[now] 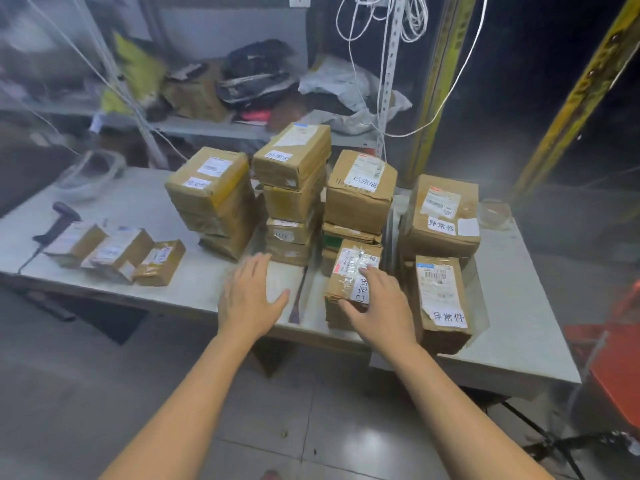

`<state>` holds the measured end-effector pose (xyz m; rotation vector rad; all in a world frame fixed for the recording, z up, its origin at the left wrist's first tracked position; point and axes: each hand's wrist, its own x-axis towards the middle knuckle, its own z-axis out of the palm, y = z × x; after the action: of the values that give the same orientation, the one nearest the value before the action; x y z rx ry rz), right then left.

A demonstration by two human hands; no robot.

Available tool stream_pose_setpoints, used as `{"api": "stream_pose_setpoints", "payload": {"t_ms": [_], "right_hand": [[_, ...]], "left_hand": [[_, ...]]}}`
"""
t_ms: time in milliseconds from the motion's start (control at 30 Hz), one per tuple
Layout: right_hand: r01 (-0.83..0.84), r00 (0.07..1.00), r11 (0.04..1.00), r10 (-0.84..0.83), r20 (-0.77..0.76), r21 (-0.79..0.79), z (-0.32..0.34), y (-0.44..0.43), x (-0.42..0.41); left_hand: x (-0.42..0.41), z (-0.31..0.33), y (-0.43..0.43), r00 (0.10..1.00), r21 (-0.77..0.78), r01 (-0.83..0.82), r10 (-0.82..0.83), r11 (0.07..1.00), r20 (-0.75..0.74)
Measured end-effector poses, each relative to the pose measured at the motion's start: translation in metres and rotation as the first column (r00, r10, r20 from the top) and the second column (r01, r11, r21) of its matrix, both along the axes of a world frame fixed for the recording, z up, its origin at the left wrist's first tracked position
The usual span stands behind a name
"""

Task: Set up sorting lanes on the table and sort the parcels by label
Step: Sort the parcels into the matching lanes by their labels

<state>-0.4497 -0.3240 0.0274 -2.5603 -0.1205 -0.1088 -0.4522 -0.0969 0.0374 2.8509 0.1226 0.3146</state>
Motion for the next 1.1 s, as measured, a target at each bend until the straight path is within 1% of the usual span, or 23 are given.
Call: {"api": "stream_pose_setpoints", "payload": {"t_ms": [100, 200, 333, 433, 567, 667, 800, 933, 1033, 1100], "right_hand": [[-0.088, 0.996, 0.995, 0.088, 0.009, -0.053, 0.011, 0.052, 0.007], [-0.143, 0.989, 0.987, 0.145, 0.02, -0.07, 0.018, 0.108, 0.013], [-0.21, 0.976, 0.963, 0.217, 0.024, -0.167, 0.025, 0.192, 0.018], [-0.222, 0.973, 0.949, 0.229, 0.005, -0.222, 0.027, 0.26, 0.022], [-0.212, 0.976, 0.943, 0.216, -0.014, -0.255, 0.027, 0.343, 0.025], [-0.224, 0.974, 0.937, 0.221, -0.041, -0.268, 0.027, 0.391, 0.03], [-0.244, 0.97, 0.926, 0.231, -0.077, -0.289, 0.023, 0.442, 0.044], [-0.228, 0.973, 0.932, 0.205, -0.108, -0.281, 0.006, 0.48, 0.071], [-0.199, 0.976, 0.953, 0.172, -0.131, -0.229, -0.014, 0.502, 0.096], [-0.164, 0.976, 0.973, 0.137, -0.171, -0.161, -0.034, 0.517, 0.119]], "left_hand": [[-0.006, 0.005, 0.055, 0.998, 0.075, -0.039, 0.042, 0.996, -0.039], [-0.014, 0.009, 0.115, 0.997, 0.122, -0.069, 0.074, 0.99, -0.035], [-0.023, 0.013, 0.21, 0.986, 0.184, -0.132, 0.147, 0.974, -0.072], [-0.031, 0.016, 0.286, 0.981, 0.204, -0.152, 0.172, 0.967, -0.087], [-0.036, 0.017, 0.374, 0.98, 0.237, -0.15, 0.176, 0.96, -0.093], [-0.033, 0.013, 0.428, 0.976, 0.214, -0.172, 0.195, 0.962, -0.093], [-0.017, 0.001, 0.482, 0.969, 0.19, -0.201, 0.224, 0.961, -0.107], [0.017, -0.021, 0.521, 0.964, 0.194, -0.194, 0.224, 0.962, -0.146], [0.044, -0.035, 0.536, 0.965, 0.193, -0.17, 0.203, 0.966, -0.167], [0.068, -0.049, 0.541, 0.96, 0.136, -0.171, 0.196, 0.976, -0.2]]}}
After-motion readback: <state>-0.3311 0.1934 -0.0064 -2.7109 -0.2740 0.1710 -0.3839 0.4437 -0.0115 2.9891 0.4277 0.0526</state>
